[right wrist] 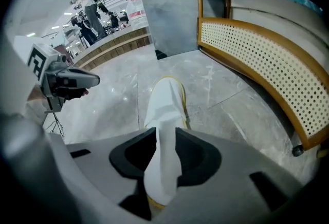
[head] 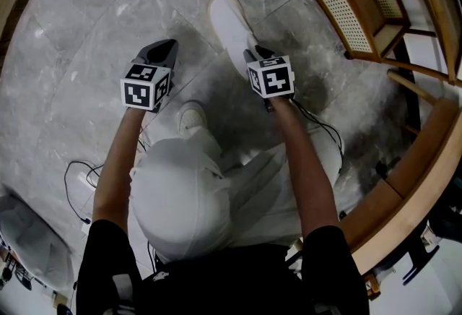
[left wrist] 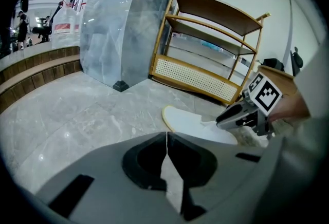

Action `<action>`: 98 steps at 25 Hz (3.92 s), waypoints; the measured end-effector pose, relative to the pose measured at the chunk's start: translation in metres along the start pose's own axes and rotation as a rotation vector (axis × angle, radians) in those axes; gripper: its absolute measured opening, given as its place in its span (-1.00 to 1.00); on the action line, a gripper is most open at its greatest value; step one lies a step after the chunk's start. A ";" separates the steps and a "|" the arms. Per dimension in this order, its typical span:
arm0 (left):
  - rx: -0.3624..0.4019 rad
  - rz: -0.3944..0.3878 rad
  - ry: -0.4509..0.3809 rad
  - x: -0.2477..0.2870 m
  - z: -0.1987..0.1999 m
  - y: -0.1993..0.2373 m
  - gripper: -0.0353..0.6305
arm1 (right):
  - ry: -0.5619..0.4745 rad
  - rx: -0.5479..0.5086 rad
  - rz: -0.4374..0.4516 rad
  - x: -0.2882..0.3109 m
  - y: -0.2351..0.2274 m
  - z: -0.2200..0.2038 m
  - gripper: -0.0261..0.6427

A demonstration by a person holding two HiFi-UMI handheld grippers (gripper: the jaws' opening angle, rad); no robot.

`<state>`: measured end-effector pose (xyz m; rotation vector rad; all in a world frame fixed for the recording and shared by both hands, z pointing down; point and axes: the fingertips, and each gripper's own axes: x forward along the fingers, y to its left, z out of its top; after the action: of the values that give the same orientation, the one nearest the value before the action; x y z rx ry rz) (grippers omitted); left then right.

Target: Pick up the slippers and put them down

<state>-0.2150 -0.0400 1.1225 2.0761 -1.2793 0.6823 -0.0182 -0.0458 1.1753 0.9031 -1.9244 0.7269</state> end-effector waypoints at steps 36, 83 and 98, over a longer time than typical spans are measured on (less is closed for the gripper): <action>0.028 -0.020 0.129 -0.097 0.147 -0.032 -0.87 | -0.093 0.071 0.070 -0.152 0.011 0.109 -0.93; 0.072 -0.113 -0.033 -0.476 0.457 -0.251 -0.87 | -0.258 0.116 -0.019 -0.683 0.103 0.254 -0.93; 0.087 -0.071 -0.175 -0.580 0.510 -0.296 -0.87 | -0.441 0.060 -0.049 -0.799 0.136 0.296 -0.93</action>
<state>-0.1224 0.0479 0.3052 2.2825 -1.2824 0.5433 0.0260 0.0510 0.3188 1.2214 -2.2608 0.5927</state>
